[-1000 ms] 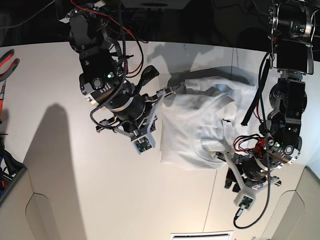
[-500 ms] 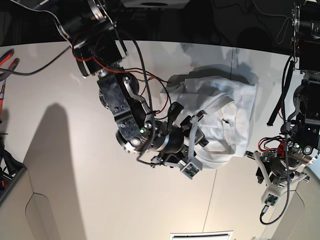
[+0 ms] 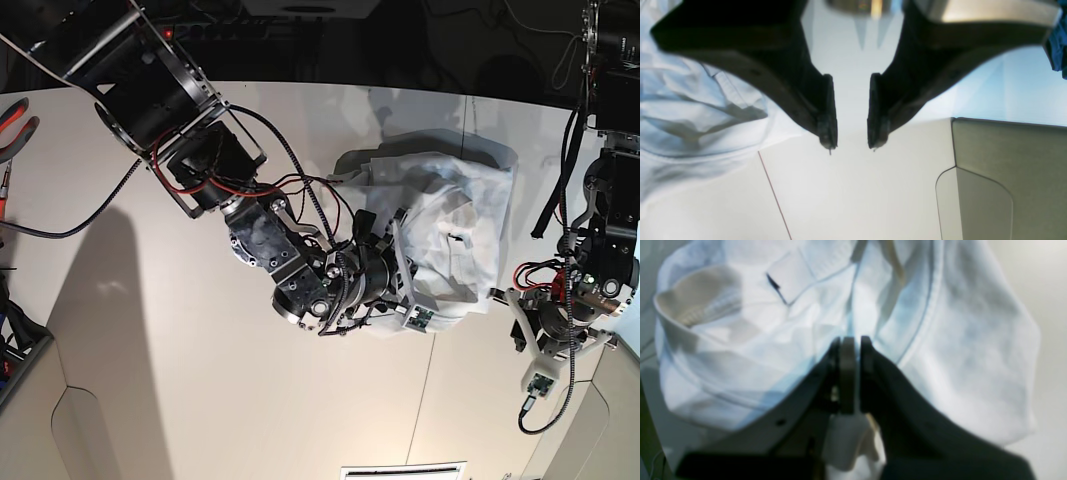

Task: Layout the t-shirt on the table in an organized manner, then fold the t-shirt properly
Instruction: 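Grasp the folded bundle with the right gripper and lift it, then carry the bundle with the right gripper to the table corner and lower it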

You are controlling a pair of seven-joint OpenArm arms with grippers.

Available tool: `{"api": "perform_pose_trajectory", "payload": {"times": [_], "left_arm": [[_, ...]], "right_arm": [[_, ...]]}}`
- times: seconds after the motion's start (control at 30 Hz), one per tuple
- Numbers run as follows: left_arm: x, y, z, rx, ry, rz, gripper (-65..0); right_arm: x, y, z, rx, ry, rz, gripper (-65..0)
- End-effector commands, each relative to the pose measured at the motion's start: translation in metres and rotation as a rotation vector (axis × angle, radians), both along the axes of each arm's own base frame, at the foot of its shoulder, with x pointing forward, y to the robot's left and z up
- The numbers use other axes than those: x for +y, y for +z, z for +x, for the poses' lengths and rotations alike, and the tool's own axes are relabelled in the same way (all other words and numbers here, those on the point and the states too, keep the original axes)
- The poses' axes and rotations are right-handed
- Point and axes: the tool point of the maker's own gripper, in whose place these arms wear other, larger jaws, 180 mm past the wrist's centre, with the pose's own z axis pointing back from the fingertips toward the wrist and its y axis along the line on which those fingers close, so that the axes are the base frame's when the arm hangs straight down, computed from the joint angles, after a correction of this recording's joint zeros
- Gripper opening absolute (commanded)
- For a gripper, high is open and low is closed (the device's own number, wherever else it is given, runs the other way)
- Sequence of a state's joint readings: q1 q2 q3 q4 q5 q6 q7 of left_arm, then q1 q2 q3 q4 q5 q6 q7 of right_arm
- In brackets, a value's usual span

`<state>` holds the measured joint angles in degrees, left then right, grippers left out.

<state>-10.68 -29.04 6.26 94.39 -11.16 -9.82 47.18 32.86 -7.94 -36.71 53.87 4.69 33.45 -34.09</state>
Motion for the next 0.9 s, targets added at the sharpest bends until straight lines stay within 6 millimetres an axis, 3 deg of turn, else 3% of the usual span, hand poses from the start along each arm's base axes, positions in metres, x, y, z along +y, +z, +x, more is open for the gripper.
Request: {"api": "perform_pose_trajectory", "payload": {"times": [0.0,0.1,0.27,0.37,0.6,0.87], "left_arm": [[0.005,0.02,0.009,-0.059,0.003,0.013,-45.6],[0.005,0.02,0.009,-0.06,0.003,0.013,-45.6],[0.005,0.02,0.009,-0.06,0.003,0.013,-45.6],[0.005,0.02,0.009,-0.06,0.003,0.013,-45.6],[0.005,0.021,0.01,-0.061,0.002,0.013,-45.6],[0.004,0.021,0.01,-0.064,0.001,0.013,-45.6]], "right_arm": [[0.01,0.012,0.005,-0.026,0.01,0.036,-65.0],[-0.006,-0.015,0.004,-0.015,-0.028,-0.023,-65.0],[-0.049,-0.076,-0.008,0.089,-0.128,-0.165,-65.0],[-0.076,-0.097,-0.007,0.108,-0.246,-0.225,-65.0],[-0.169,-0.111,0.017,0.131,-0.707,-0.322,-65.0],[-0.294,-0.109,0.016,0.143,-1.229,-0.337,-65.0]]}}
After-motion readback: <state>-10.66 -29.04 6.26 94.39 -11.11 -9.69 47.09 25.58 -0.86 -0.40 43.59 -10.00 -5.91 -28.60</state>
